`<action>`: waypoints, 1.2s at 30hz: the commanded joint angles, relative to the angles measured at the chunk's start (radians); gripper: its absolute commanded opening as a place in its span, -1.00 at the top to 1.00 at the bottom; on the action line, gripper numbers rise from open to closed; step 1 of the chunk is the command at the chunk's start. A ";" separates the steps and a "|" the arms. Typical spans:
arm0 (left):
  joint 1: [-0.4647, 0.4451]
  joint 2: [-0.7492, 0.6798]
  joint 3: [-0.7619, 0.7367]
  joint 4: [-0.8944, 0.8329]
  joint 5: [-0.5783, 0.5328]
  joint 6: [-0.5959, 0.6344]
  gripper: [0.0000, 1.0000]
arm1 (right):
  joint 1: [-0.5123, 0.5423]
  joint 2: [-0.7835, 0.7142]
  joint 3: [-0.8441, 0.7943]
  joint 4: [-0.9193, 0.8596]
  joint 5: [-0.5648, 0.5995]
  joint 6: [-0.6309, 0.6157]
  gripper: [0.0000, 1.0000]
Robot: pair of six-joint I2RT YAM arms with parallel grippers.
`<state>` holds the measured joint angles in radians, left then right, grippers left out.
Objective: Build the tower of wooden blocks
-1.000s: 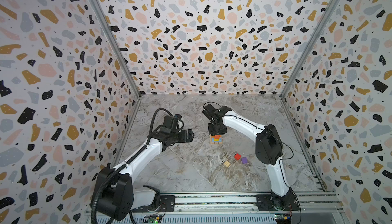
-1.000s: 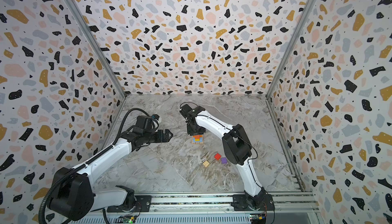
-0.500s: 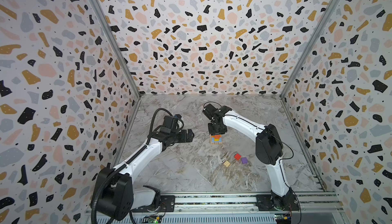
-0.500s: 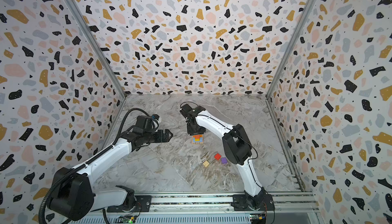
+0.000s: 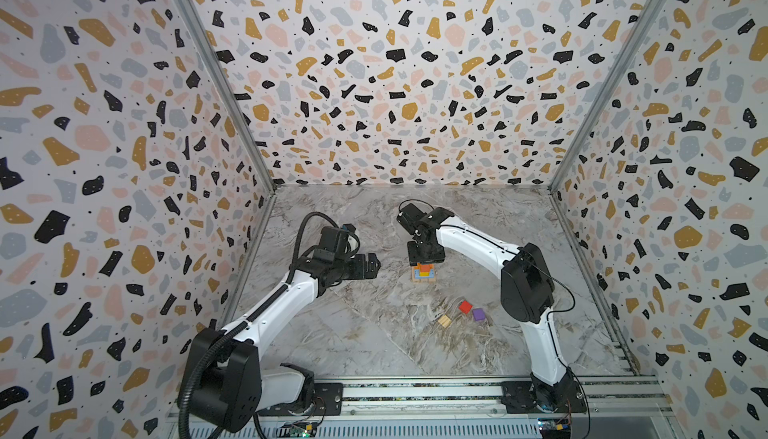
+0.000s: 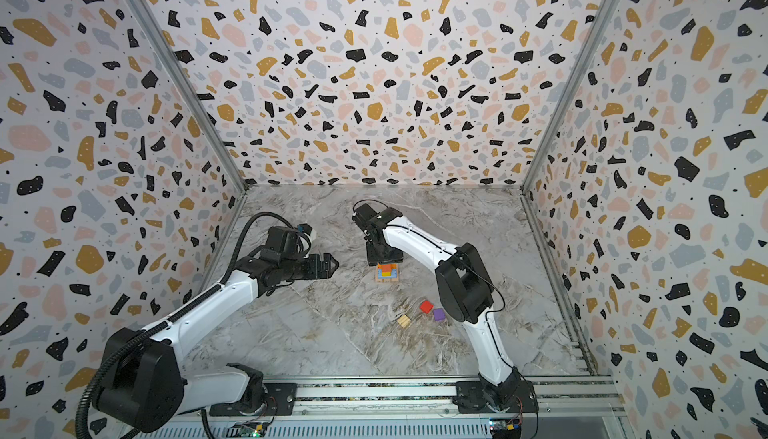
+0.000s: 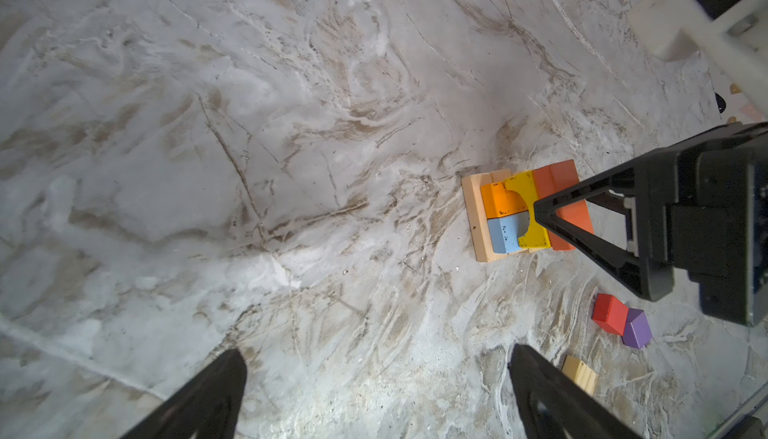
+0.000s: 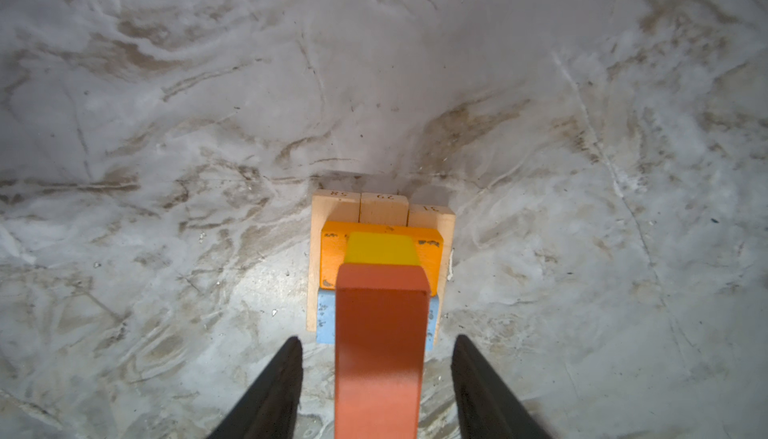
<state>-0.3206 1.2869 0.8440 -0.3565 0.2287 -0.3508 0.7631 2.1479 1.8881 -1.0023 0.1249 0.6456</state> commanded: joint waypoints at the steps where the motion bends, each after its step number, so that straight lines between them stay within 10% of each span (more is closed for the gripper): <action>1: 0.008 -0.006 -0.007 0.033 0.020 0.018 -1.00 | 0.001 -0.052 -0.013 -0.023 0.010 0.005 -0.12; 36: 0.009 -0.012 -0.009 0.033 0.018 0.017 -1.00 | 0.016 -0.065 -0.064 0.008 -0.024 0.019 0.14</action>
<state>-0.3195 1.2869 0.8440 -0.3534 0.2317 -0.3508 0.7746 2.1380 1.8240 -0.9756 0.0967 0.6533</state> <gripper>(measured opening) 0.997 0.431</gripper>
